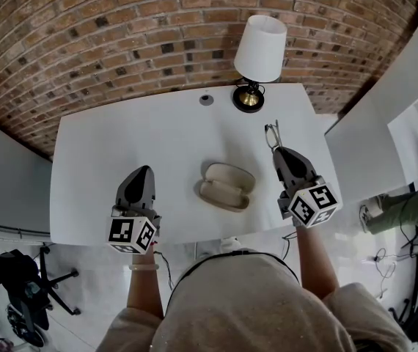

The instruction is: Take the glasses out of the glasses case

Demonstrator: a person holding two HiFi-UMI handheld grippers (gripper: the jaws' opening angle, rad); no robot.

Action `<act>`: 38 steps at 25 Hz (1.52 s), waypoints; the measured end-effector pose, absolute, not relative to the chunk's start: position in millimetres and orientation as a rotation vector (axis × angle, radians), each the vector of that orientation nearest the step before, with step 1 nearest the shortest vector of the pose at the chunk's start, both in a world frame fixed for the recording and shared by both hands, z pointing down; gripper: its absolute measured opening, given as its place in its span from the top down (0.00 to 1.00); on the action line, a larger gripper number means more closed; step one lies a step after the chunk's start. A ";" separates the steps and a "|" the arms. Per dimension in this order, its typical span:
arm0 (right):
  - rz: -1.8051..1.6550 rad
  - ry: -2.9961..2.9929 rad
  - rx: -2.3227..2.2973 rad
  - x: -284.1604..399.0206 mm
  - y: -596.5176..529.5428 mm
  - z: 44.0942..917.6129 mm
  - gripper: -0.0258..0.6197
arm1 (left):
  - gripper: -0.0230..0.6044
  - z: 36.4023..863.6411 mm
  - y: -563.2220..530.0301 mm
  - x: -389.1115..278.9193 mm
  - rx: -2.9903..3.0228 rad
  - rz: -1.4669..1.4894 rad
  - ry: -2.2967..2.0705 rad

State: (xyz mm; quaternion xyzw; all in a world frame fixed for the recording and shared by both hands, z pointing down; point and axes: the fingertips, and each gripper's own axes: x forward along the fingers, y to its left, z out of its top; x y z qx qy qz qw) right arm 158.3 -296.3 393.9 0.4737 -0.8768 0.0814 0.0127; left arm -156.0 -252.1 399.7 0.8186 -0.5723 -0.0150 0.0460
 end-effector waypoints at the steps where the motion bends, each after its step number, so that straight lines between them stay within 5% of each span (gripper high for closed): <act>1: 0.254 -2.732 1.478 158.4 -296.6 393.9 0.93 | 0.95 400.3 -252.4 -156.0 2.498 -0.044 -1.746; 38: 0.268 -2.724 1.518 171.9 -289.4 395.0 0.93 | 0.95 406.8 -245.8 -151.3 2.488 -0.017 -1.725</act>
